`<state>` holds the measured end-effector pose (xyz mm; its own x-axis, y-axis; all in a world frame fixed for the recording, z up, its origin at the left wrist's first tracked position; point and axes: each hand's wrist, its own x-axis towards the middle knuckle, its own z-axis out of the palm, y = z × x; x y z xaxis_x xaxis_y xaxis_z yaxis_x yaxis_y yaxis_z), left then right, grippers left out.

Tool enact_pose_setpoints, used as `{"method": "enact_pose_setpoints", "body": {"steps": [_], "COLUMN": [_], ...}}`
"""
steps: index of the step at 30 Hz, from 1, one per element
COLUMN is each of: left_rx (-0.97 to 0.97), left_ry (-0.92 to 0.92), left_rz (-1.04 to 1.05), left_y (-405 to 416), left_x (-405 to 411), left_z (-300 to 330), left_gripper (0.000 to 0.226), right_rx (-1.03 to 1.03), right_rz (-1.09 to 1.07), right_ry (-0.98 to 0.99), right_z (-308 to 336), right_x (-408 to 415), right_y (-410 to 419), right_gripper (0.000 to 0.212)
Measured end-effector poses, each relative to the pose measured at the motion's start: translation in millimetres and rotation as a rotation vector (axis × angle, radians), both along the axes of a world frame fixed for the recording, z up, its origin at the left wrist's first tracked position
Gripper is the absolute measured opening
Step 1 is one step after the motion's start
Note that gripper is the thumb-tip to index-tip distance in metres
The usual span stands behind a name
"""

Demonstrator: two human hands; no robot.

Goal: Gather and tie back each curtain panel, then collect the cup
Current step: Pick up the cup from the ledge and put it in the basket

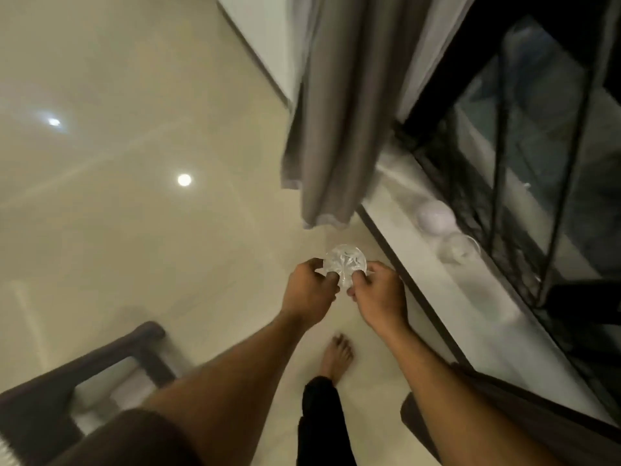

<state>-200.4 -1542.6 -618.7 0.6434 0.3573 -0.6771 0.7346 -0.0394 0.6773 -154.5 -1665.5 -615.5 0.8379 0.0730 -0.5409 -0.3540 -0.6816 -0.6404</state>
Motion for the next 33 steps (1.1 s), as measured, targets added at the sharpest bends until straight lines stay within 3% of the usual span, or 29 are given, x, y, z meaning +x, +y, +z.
{"method": "enact_pose_setpoints", "body": {"steps": [5, 9, 20, 26, 30, 33], "left_rx": [0.069, 0.159, 0.328, 0.319, 0.233, 0.111], "left_ry": [-0.151, -0.223, -0.241, -0.235, -0.171, -0.157], "left_rz": [0.241, 0.473, 1.026, 1.298, 1.427, 1.460], "left_y": [110.6, 175.8, 252.2, 250.9, 247.8, 254.4], "left_x": [-77.6, -149.6, -317.7, -412.9, -466.2, -493.1], "left_z": [56.8, 92.7, 143.6, 137.4, 112.5, 86.2], "left_gripper": [0.021, 0.031, 0.042, 0.028, 0.028, 0.022], "right_rx": [0.095, 0.162, 0.299, 0.294, 0.126, 0.019], "right_rz": [0.263, 0.462, 0.931, 1.164, 1.317, 1.373], "right_ry": [-0.114, -0.178, -0.144, -0.058, 0.008, 0.016], "right_z": [51.8, 91.1, 153.0, 146.2, 113.7, 85.8], "right_x": [-45.3, -96.3, -232.0, -327.6, -384.1, -413.5], "right_y": [123.1, 210.4, 350.1, 387.2, 404.8, 416.1], "right_gripper": [0.017, 0.018, 0.026, 0.021, 0.030, 0.026]}}
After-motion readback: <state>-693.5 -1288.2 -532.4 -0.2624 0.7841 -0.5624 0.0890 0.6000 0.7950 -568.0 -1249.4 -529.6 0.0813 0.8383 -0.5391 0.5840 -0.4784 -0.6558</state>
